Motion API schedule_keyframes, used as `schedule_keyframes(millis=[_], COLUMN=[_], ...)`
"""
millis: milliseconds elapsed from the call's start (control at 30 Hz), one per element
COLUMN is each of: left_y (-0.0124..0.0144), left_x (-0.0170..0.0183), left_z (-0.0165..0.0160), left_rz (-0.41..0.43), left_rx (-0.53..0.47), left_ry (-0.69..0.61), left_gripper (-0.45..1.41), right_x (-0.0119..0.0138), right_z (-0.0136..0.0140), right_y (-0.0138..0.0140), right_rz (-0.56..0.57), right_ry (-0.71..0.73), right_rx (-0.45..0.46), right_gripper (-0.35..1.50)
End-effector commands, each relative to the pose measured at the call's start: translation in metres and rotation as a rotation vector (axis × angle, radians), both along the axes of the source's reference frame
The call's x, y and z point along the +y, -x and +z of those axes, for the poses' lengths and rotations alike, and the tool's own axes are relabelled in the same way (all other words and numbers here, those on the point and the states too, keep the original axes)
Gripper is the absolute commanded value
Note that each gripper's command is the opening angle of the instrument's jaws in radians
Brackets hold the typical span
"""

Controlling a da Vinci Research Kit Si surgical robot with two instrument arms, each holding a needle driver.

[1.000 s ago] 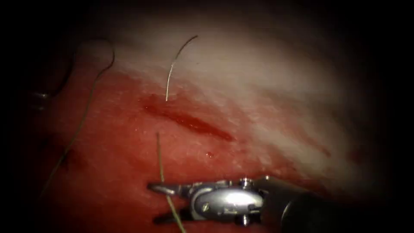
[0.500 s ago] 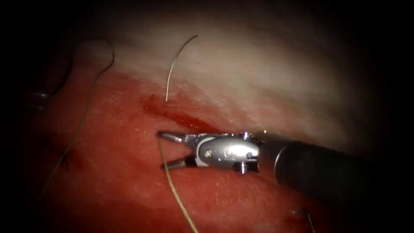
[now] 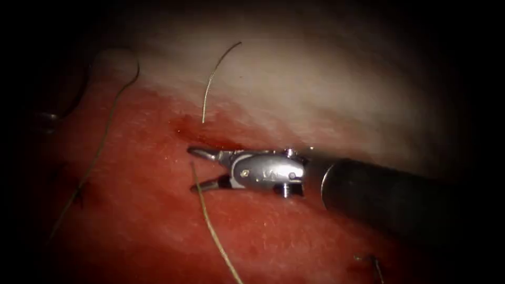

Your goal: Wound Closure

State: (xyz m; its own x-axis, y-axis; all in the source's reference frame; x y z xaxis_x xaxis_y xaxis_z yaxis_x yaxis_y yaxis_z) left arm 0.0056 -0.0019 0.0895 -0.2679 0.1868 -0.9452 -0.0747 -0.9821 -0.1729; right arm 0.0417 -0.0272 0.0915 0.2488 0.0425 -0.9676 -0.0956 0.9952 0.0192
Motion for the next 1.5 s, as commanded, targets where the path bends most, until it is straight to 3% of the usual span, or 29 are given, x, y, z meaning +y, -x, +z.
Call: schedule_keyframes(millis=[33,67,533,1033,1167,1300,1367,1500], left_y=[0.0004,0.0004,0.0005,0.0005,0.0004,-0.0001,-0.0001,-0.0004], left_x=[0.0001,0.0001,0.0,0.0,0.0001,0.0009,0.0016,0.003], left_z=[0.0007,0.0007,0.0008,0.0008,0.0009,0.0015,0.0024,0.0049], left_rz=[-0.001,-0.001,-0.001,-0.001,0.0,-0.003,-0.01,-0.058], left_rx=[-0.001,-0.001,0.0,-0.001,-0.001,-0.003,-0.007,0.016], left_ry=[-0.003,-0.003,-0.002,-0.002,-0.002,-0.021,-0.037,-0.031], left_gripper=[-0.45,-0.45,-0.45,-0.45,-0.45,-0.45,-0.45,-0.45], right_x=[-0.0001,-0.0002,-0.0038,-0.0058,-0.006,-0.0058,-0.0057,-0.0056], right_z=[0.0003,0.0003,-0.0028,-0.0038,-0.0038,-0.0039,-0.0039,-0.0039], right_y=[-0.0008,-0.0007,-0.0007,-0.0007,-0.0005,0.0,0.0003,0.0006], right_rz=[-0.004,-0.009,-0.066,-0.094,-0.095,-0.093,-0.088,-0.057], right_ry=[-0.001,-0.002,-0.013,-0.009,-0.02,-0.046,-0.05,-0.056], right_rx=[0.006,0.007,0.016,0.017,0.021,0.022,0.031,0.019], right_gripper=[-0.06,-0.35,-0.35,-0.35,-0.08,0.64,0.86,1.11])
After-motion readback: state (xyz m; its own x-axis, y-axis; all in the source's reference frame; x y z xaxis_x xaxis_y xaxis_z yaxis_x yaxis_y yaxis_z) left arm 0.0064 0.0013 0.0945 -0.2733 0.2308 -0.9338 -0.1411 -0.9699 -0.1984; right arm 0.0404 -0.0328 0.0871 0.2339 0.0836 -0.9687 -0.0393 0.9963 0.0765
